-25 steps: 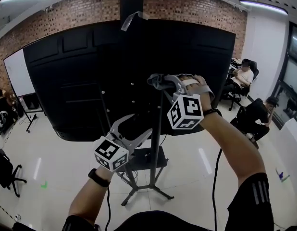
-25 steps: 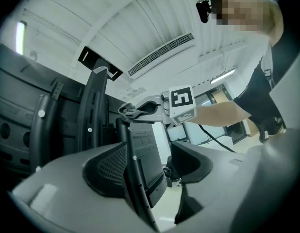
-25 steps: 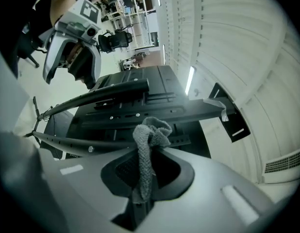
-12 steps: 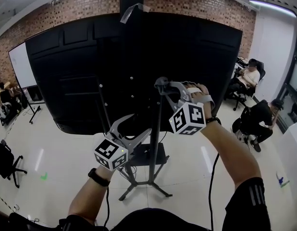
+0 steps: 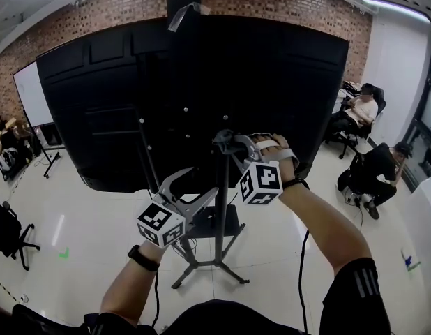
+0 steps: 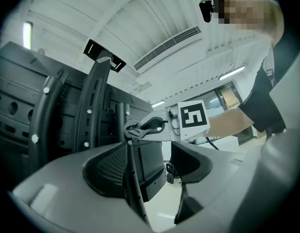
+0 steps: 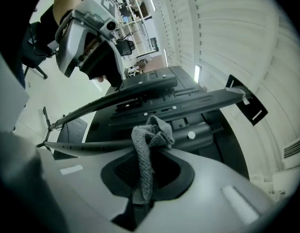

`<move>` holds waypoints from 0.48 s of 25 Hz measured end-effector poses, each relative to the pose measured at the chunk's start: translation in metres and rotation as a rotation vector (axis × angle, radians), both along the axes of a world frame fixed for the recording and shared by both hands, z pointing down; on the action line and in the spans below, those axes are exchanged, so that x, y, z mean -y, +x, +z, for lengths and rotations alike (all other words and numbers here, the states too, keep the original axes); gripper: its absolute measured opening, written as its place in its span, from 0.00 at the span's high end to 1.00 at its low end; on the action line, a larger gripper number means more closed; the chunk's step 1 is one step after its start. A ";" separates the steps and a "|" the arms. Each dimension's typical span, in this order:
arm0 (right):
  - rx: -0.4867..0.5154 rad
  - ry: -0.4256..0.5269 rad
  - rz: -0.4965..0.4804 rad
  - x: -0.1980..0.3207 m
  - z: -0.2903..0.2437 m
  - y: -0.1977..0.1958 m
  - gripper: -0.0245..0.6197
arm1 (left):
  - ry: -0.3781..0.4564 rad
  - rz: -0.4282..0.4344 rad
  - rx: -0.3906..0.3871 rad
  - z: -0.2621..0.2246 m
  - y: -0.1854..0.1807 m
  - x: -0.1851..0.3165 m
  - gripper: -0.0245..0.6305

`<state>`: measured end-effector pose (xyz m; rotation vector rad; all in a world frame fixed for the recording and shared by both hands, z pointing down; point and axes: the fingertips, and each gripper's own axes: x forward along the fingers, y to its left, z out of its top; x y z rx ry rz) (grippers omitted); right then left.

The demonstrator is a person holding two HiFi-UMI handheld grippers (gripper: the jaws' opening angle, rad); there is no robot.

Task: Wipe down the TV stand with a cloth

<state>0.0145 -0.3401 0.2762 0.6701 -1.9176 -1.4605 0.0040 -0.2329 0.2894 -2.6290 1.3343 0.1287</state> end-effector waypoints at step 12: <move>-0.051 -0.048 -0.011 0.004 0.066 0.006 0.91 | -0.051 -0.029 -0.011 0.027 0.004 0.002 0.50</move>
